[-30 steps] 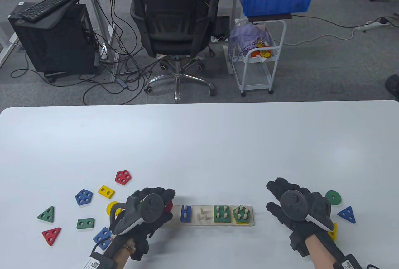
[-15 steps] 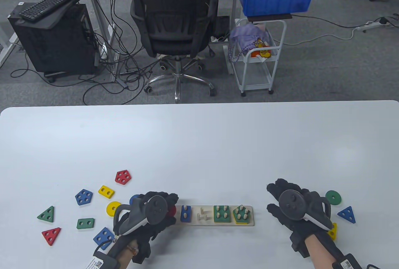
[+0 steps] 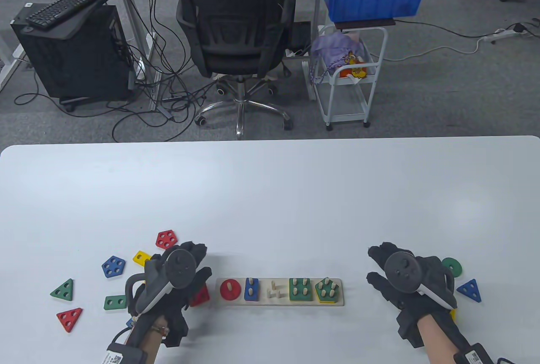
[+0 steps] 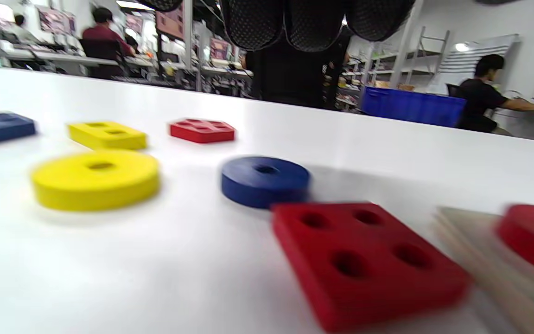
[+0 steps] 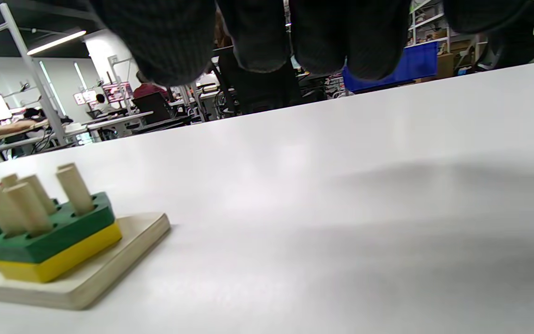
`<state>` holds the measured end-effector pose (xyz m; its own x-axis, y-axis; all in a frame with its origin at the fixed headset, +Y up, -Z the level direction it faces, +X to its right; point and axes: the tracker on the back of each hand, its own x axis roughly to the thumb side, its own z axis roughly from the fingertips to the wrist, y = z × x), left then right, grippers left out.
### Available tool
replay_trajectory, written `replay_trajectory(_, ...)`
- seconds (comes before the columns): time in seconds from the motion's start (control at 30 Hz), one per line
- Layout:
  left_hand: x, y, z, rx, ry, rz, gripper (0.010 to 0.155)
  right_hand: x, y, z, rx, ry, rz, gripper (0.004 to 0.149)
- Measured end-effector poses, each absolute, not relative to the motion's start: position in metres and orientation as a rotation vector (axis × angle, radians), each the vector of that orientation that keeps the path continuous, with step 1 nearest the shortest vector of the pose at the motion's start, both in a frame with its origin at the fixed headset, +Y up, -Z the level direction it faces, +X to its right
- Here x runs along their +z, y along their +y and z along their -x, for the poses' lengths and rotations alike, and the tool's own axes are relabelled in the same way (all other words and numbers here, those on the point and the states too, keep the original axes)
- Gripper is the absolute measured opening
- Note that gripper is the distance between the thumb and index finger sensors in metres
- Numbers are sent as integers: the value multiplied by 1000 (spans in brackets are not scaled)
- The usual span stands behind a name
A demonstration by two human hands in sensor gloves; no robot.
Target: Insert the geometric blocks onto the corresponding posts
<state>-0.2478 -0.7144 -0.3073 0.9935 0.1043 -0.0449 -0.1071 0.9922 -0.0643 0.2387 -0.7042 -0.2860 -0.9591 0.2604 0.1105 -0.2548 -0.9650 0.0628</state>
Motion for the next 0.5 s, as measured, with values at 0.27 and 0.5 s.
replay_trajectory(0.27,-308,-709,263,77,109,23,68,-302,-696,-279,2784,38,187,61)
replay_trajectory(0.5,-308,-709,262,78,107,50,68,-338,-702,-343,2794,389,772,62)
